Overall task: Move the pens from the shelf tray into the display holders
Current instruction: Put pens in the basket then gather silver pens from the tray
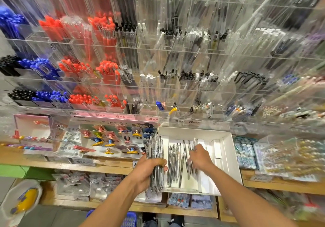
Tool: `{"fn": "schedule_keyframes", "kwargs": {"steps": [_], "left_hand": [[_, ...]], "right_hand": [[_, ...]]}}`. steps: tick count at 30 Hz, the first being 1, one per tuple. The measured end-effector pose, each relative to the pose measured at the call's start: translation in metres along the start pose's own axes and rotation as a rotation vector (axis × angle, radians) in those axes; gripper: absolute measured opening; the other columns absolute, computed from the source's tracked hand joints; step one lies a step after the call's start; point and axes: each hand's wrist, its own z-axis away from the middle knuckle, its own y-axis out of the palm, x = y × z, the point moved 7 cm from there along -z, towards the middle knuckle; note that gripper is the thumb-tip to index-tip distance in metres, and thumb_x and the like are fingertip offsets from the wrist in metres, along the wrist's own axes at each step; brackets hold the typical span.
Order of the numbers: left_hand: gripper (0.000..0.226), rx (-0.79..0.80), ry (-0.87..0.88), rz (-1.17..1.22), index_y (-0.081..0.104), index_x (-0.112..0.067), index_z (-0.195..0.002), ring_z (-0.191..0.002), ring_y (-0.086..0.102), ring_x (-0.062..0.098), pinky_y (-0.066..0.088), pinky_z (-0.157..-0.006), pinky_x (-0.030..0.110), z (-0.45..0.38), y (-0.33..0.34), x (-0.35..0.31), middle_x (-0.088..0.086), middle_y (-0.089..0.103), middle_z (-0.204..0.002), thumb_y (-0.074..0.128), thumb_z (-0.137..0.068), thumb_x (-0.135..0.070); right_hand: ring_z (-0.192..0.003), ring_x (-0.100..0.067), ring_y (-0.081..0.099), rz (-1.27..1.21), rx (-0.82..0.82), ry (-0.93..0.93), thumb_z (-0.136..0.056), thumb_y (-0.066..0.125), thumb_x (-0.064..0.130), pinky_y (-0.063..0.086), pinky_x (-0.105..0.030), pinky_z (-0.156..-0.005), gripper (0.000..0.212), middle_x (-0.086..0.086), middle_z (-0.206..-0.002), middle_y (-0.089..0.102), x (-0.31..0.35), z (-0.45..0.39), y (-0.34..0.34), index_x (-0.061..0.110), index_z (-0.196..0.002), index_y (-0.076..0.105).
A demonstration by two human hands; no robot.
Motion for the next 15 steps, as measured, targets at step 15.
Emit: {"fn": "schedule_keyframes", "kwargs": {"steps": [15], "left_hand": [[0.036,-0.062,0.11,0.09,0.056,0.009,-0.114,-0.064,0.067,0.023,0.057,-0.055,0.033,0.041,-0.026,0.015,0.017,0.066,-0.08,0.069,-0.081,0.008]], "right_hand": [[-0.069,-0.011,0.068,-0.387,0.239,-0.213,-0.1,0.051,0.018,0.052,-0.032,-0.066,0.012,-0.007,-0.085,0.068,0.066,0.066,0.004,0.007,-0.101,0.055]]}}
